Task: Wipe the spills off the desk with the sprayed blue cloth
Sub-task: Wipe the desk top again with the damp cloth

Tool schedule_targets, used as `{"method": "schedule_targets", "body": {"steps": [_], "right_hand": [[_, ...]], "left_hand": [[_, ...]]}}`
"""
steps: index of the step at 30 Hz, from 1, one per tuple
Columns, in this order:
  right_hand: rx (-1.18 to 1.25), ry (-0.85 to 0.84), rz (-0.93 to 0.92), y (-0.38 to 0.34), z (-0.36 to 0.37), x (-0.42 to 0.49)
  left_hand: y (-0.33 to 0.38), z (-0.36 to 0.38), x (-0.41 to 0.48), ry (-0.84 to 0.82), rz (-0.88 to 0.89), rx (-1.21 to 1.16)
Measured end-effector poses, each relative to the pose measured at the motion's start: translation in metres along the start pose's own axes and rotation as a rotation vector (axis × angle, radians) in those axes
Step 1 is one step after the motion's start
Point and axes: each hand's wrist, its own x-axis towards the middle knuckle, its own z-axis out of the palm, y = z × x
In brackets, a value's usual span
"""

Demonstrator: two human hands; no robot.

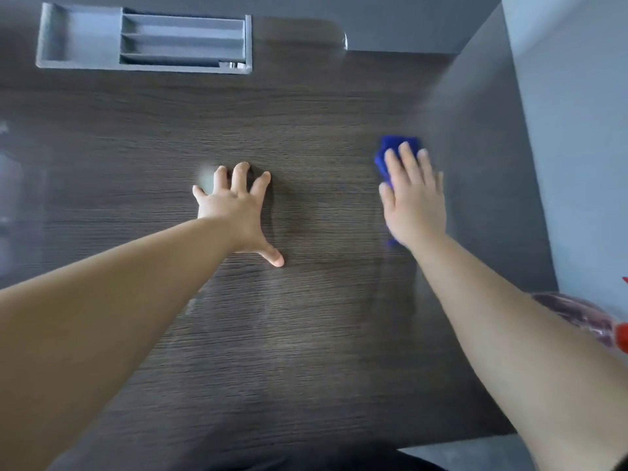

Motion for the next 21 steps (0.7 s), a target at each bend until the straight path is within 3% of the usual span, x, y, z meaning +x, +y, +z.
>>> {"method": "schedule_targets", "body": {"steps": [2, 4, 8, 10, 12, 14, 17, 19, 21], "right_hand": [[0.035, 0.022, 0.247, -0.018, -0.001, 0.031], [0.062, 0.018, 0.237, -0.055, 0.0, 0.039], [-0.003, -0.065, -0.377, -0.079, 0.006, -0.008], [-0.049, -0.072, -0.494, -0.046, 0.002, -0.016], [-0.058, -0.033, -0.35, -0.008, -0.001, -0.002], [-0.013, -0.034, -0.04, 0.005, -0.006, 0.025], [0.031, 0.01, 0.276, -0.032, -0.005, 0.064], [0.042, 0.004, 0.199, -0.072, -0.001, 0.07], [0.002, -0.03, -0.066, -0.099, 0.004, 0.052]], "left_hand": [[0.002, -0.001, 0.002, -0.002, -0.003, 0.013], [0.002, 0.0, 0.003, -0.003, -0.004, 0.017], [0.001, 0.001, 0.004, -0.011, -0.002, 0.006], [0.0, 0.002, 0.004, -0.011, -0.001, 0.006], [0.0, 0.002, 0.005, -0.016, 0.004, 0.011], [0.0, 0.001, 0.005, -0.015, 0.006, 0.012], [0.001, 0.002, 0.005, -0.02, 0.002, 0.011], [0.001, 0.003, 0.005, -0.005, -0.002, 0.017], [0.001, 0.001, 0.003, -0.002, -0.005, 0.012]]}}
